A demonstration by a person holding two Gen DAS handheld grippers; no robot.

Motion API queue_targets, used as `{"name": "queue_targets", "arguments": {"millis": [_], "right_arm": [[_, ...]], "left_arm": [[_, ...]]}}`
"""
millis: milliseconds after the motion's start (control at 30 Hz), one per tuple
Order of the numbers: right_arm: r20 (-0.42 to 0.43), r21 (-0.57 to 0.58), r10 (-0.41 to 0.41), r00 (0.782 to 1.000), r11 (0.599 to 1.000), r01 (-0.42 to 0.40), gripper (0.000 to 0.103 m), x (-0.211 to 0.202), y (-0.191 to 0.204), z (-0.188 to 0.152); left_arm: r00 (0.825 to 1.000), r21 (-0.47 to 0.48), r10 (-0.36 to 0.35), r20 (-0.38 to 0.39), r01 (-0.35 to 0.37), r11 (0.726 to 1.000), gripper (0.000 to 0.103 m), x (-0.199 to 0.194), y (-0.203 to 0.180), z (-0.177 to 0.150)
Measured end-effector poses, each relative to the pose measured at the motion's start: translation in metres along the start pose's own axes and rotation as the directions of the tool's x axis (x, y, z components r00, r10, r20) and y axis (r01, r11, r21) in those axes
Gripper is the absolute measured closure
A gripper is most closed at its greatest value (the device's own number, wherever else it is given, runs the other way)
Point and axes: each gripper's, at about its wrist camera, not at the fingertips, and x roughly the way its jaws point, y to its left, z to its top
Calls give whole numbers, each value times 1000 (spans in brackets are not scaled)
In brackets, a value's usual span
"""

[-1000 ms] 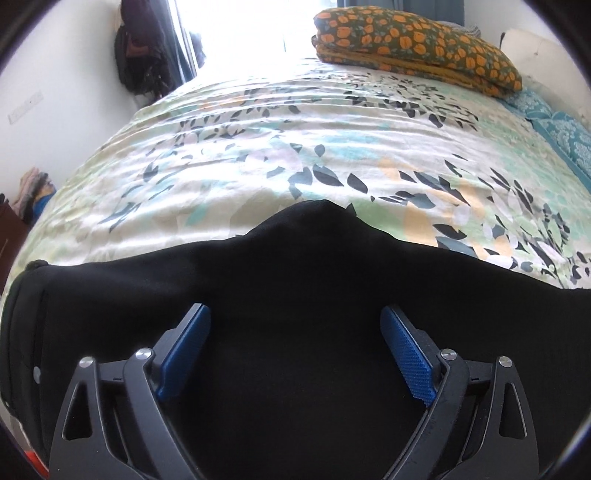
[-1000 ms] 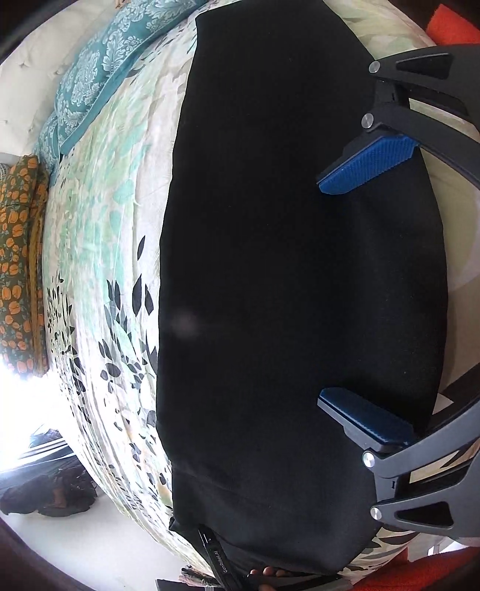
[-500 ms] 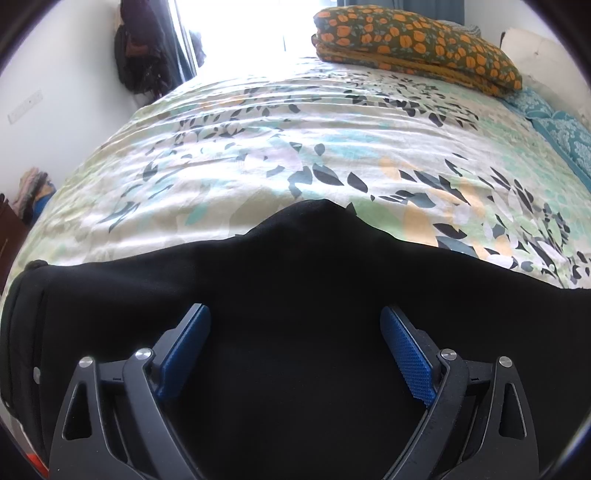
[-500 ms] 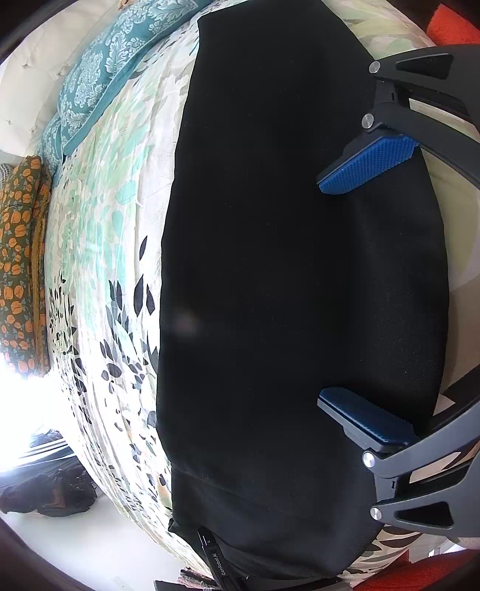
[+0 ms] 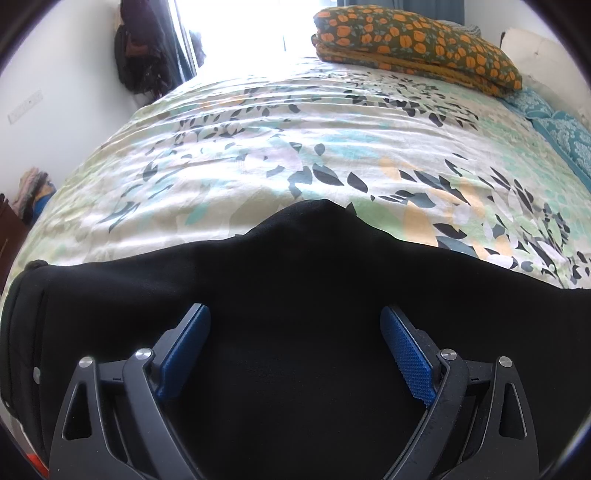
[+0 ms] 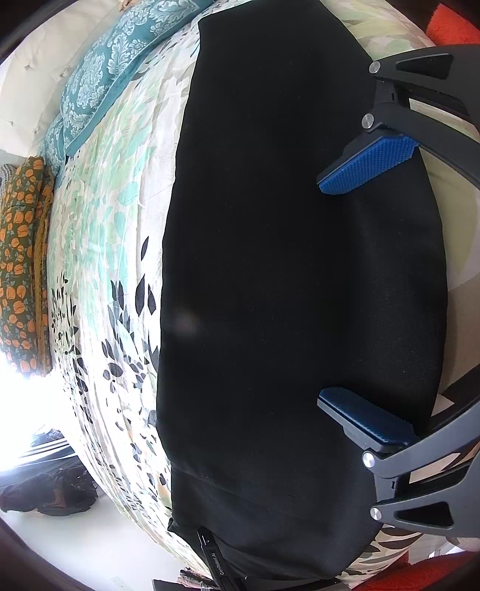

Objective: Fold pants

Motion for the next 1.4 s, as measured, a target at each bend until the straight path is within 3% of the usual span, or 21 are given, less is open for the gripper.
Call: {"name": "queue_targets", "arguments": {"millis": [1400], "right_arm": [[14, -4, -3, 1000, 1000, 3, 0, -1, 1, -2]], "left_arm": [[1000, 0, 0, 0, 0, 1000, 8, 0, 0, 0]]}}
